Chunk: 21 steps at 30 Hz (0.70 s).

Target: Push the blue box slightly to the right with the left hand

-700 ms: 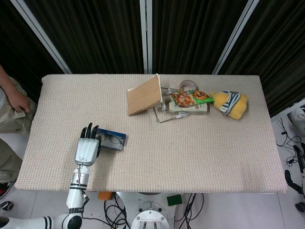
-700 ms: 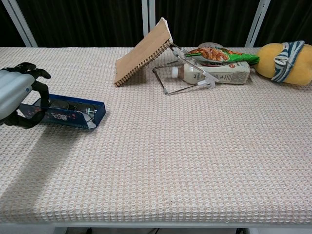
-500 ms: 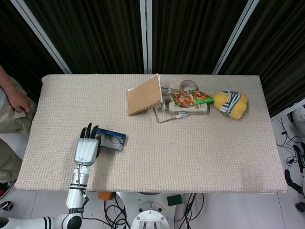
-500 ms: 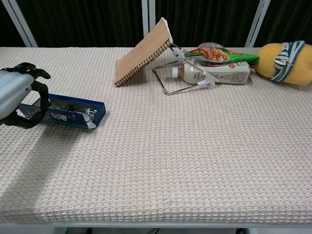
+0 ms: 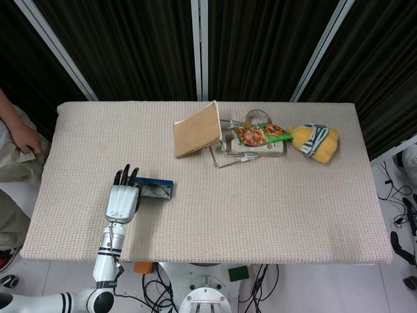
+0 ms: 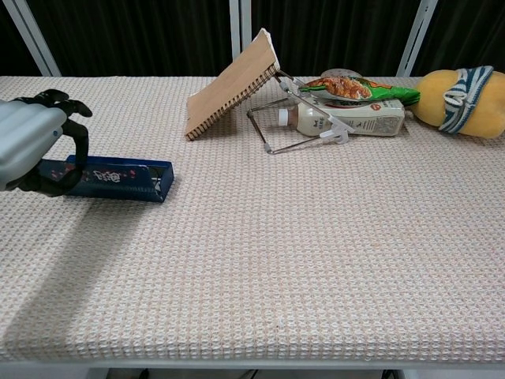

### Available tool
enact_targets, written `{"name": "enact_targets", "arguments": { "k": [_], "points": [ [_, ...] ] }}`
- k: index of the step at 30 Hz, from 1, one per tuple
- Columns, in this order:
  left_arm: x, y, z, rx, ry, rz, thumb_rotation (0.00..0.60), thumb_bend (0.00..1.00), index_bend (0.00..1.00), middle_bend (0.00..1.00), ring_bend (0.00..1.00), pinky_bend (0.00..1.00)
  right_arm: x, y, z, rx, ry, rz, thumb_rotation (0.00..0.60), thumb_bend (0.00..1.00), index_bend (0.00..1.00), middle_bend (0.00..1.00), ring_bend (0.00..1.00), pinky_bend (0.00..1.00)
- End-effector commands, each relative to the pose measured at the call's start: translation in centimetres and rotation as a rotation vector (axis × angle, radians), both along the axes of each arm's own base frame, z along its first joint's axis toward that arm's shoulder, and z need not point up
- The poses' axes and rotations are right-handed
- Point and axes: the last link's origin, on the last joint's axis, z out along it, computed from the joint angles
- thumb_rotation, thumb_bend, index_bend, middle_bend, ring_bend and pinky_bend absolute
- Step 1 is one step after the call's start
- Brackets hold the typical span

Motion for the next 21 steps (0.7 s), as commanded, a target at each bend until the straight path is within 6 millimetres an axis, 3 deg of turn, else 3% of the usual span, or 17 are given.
{"name": "enact_targets", "arguments": {
  "k": [1, 9, 21],
  "points": [
    [0.9, 1.3, 0.1, 0.003, 0.035, 0.001, 0.600, 0.48, 0.78, 0.12, 0.00, 0.15, -0.1, 0.0, -0.1, 0.002, 0.000, -0.005, 0.600, 0.48, 0.00, 0.00, 0.00, 0.00],
    [2.4, 3.8, -0.2, 0.005, 0.093, 0.016, 0.600, 0.47, 0.78, 0.12, 0.00, 0.15, -0.7, -0.1, -0.2, 0.004, -0.008, -0.022, 0.600, 0.48, 0.00, 0.00, 0.00, 0.00],
    [2.6, 5.7, -1.5, -0.005, 0.129, 0.035, 0.600, 0.47, 0.77, 0.12, 0.00, 0.15, -1.3, -0.1, -0.5, 0.014, -0.012, -0.036, 0.600, 0.48, 0.00, 0.00, 0.00, 0.00]
  ]
}}
